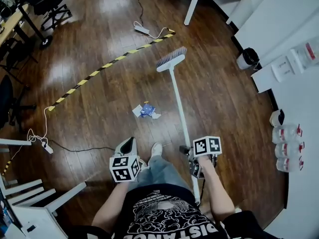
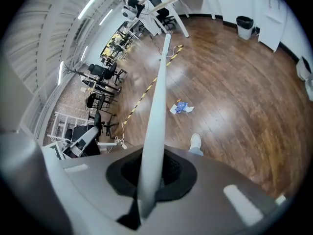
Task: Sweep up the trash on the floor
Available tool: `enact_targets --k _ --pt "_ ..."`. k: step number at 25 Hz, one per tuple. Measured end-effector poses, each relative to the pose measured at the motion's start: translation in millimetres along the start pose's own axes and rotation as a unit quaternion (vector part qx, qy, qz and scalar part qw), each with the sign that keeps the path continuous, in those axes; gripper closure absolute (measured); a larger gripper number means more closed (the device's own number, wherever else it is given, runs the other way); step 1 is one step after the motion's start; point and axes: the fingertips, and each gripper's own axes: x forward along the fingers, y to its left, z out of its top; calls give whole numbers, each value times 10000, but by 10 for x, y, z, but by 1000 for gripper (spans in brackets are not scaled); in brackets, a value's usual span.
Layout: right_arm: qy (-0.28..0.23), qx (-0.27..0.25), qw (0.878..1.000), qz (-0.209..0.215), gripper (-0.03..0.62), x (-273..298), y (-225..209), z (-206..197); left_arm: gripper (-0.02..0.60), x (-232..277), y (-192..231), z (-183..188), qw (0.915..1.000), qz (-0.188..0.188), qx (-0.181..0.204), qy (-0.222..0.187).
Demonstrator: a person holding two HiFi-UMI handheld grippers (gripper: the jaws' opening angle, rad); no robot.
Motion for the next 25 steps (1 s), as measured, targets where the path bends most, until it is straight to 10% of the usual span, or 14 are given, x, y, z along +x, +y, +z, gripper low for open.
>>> enact_targets --k 25 --pt "-1014 -1372 9850 -248 583 -1307 -805 -522 575 -473 -1740 -589 9987 129 166 -456"
